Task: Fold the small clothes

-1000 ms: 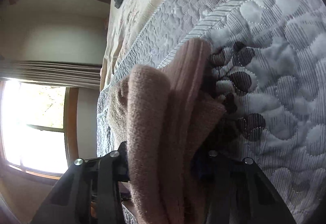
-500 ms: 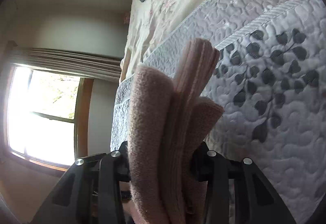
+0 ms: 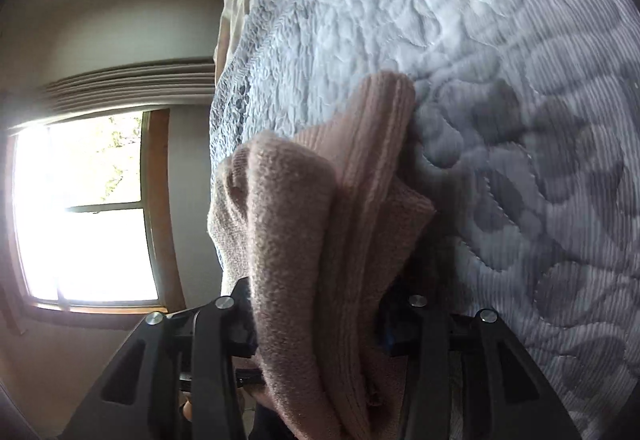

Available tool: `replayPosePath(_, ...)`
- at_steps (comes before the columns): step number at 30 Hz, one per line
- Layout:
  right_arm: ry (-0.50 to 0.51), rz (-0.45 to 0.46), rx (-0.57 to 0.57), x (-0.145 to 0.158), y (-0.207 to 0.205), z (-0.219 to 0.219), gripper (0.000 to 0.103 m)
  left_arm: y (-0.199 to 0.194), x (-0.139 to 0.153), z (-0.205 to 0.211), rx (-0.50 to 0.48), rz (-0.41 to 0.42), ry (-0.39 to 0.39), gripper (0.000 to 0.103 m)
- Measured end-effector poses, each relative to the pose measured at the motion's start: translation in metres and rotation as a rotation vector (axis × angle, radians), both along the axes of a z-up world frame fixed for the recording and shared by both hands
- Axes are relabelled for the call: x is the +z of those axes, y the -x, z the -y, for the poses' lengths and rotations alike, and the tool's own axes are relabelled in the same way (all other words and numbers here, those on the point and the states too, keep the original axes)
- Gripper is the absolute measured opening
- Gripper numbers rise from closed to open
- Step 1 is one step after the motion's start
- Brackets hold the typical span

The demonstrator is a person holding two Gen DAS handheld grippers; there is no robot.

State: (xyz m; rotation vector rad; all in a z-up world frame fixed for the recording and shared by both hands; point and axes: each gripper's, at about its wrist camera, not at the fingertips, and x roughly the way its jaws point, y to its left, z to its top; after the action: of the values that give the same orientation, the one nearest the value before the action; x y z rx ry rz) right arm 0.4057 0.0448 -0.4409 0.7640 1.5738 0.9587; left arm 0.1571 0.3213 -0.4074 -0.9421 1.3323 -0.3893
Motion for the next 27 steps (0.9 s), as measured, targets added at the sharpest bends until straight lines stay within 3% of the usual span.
replayPosePath(2,0.057,0.023,0.004,0.009,0.000,0.004,0.055,-0.003,-0.004,0.001,0.003,-0.020,-0.027,0.045)
replayPosePath(3,0.092,0.056,0.008,0.019,0.000,0.007,0.064,0.000,-0.002,-0.004,0.000,-0.018,-0.060,0.049)
replayPosePath(5,0.138,0.136,0.000,0.044,0.003,0.019,0.078,0.005,0.019,-0.016,0.016,0.005,-0.187,0.065)
replayPosePath(8,0.181,0.256,-0.031,0.079,0.018,0.041,0.075,0.022,0.065,-0.044,0.106,0.108,-0.362,0.069)
replayPosePath(10,0.181,0.289,-0.026,0.089,0.030,0.044,0.055,0.025,0.089,-0.053,0.122,0.198,-0.319,0.068)
replayPosePath(12,0.207,0.300,-0.002,0.087,0.039,0.035,0.047,0.018,0.099,-0.039,0.082,0.274,-0.222,0.063)
replayPosePath(14,0.277,0.299,0.018,0.080,0.044,0.022,0.042,0.004,0.091,-0.014,0.026,0.279,-0.129,0.049)
replayPosePath(15,0.294,0.307,0.029,0.079,0.047,0.018,0.033,-0.006,0.086,0.004,0.010,0.262,-0.114,0.047)
replayPosePath(16,0.322,0.329,0.036,0.079,0.049,0.016,0.017,-0.013,0.076,0.012,-0.002,0.238,-0.107,0.046)
replayPosePath(17,0.335,0.353,0.038,0.080,0.050,0.018,0.010,-0.017,0.065,0.023,-0.011,0.213,-0.095,0.044)
replayPosePath(20,0.402,0.344,0.009,0.066,0.049,0.033,0.009,-0.021,0.043,0.032,-0.035,0.168,-0.077,0.035)
replayPosePath(22,0.399,0.337,0.015,0.063,0.050,0.030,0.010,-0.026,0.050,0.038,-0.074,0.168,-0.065,0.037)
replayPosePath(27,0.393,0.500,-0.021,0.113,0.046,0.022,0.016,-0.056,0.094,0.016,-0.025,0.301,-0.056,0.041)
